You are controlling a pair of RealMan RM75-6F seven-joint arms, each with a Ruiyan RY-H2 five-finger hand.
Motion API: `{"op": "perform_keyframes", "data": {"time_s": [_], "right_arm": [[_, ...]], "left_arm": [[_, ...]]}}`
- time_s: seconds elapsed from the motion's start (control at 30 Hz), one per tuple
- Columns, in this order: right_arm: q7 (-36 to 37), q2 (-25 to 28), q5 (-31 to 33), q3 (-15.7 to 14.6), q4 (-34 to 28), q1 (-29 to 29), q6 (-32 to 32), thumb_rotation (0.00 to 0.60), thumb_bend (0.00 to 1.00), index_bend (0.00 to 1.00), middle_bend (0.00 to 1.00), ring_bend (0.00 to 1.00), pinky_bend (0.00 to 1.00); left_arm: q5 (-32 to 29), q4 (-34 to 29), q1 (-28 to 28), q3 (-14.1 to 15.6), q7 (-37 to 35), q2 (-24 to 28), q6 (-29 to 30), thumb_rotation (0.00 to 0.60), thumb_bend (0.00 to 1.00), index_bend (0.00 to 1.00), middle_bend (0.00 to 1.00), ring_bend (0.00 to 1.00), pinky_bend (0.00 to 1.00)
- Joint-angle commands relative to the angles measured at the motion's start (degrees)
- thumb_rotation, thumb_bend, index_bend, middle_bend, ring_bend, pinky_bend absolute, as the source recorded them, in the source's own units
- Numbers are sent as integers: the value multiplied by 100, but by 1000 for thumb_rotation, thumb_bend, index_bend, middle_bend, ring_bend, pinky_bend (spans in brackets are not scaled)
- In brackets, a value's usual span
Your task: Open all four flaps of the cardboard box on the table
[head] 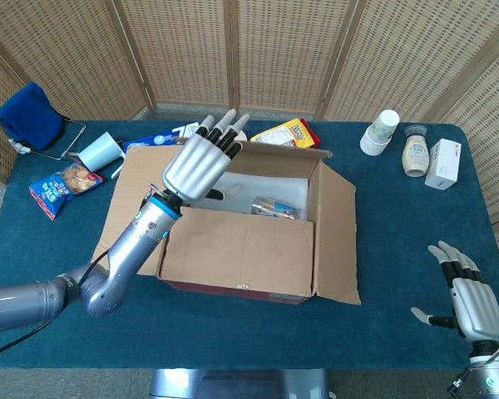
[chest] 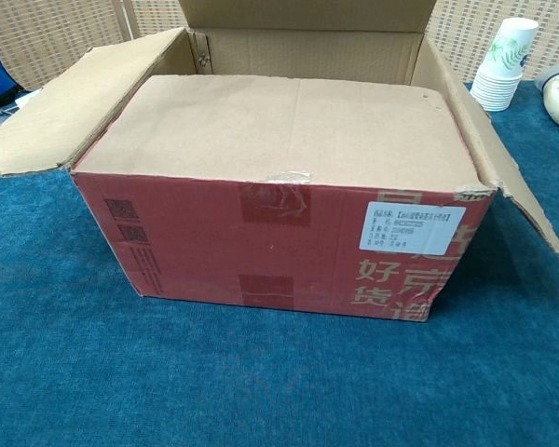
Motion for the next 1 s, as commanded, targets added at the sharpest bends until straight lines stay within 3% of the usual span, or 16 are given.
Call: {"op": "perform_keyframes", "data": {"time_s": [0.03, 0.47, 1.0], "right_arm": [[10, 4, 11, 2, 4, 12, -18, 600, 0, 0, 0, 0, 10], [77, 23, 17, -26, 11, 56, -127, 600, 0, 0, 0, 0, 11], [178, 40, 76, -22, 52, 100, -215, 600, 0, 0, 0, 0, 11]], "left_arm": [[-202, 205, -131, -63, 121, -51, -68, 181, 105, 297, 0, 74, 228], [-667, 1248, -496, -124, 248, -373, -232, 196, 105, 288, 0, 65, 230], [-1050, 3080, -815, 28, 12, -1387, -704, 225, 105, 260, 0, 32, 220]]}}
